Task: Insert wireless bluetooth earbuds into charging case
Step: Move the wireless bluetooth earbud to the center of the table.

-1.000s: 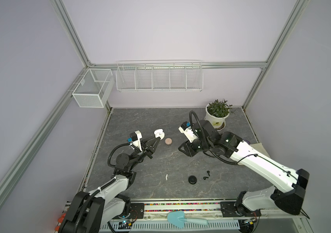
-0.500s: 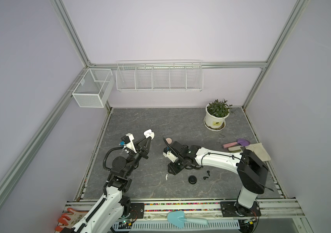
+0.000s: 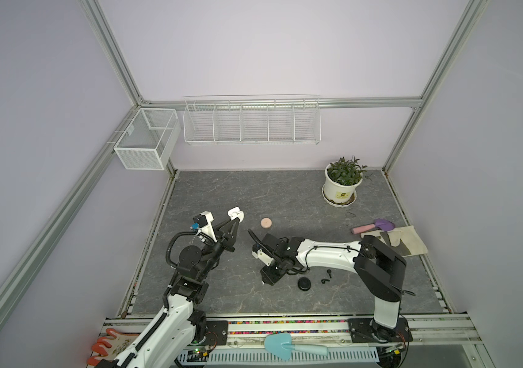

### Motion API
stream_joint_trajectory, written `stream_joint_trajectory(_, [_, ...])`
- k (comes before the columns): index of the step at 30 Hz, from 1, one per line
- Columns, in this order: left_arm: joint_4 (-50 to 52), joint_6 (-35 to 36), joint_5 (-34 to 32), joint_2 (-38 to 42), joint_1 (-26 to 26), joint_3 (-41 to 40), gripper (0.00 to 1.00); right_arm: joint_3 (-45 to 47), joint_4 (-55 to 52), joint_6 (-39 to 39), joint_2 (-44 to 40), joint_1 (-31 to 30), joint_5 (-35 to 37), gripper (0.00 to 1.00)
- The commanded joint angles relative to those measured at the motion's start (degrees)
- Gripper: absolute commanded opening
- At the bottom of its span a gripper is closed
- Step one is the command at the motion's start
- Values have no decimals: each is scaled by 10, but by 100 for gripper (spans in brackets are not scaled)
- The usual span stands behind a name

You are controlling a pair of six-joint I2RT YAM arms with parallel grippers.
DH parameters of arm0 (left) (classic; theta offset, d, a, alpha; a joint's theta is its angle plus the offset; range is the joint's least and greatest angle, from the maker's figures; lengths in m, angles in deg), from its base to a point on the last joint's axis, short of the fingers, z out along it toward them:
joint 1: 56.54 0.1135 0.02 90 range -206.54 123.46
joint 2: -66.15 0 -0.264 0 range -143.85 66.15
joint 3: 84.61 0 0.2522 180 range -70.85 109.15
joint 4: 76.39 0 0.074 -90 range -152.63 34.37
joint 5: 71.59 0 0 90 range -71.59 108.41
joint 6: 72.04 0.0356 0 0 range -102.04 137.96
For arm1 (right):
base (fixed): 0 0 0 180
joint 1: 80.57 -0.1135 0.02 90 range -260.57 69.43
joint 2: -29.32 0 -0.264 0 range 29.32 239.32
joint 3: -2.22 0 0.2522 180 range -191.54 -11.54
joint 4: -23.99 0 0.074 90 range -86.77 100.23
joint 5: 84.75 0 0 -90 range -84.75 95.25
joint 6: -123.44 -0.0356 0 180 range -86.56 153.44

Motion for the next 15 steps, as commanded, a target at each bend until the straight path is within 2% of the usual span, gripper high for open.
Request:
stream_joint_trajectory(1, [0, 13, -3, 4, 2, 7, 0, -16, -5, 11, 10, -11, 9, 46])
stream_joint_trajectory(15, [-4, 12, -3, 9, 6, 2, 0, -39, -20, 11, 42, -24, 24, 38])
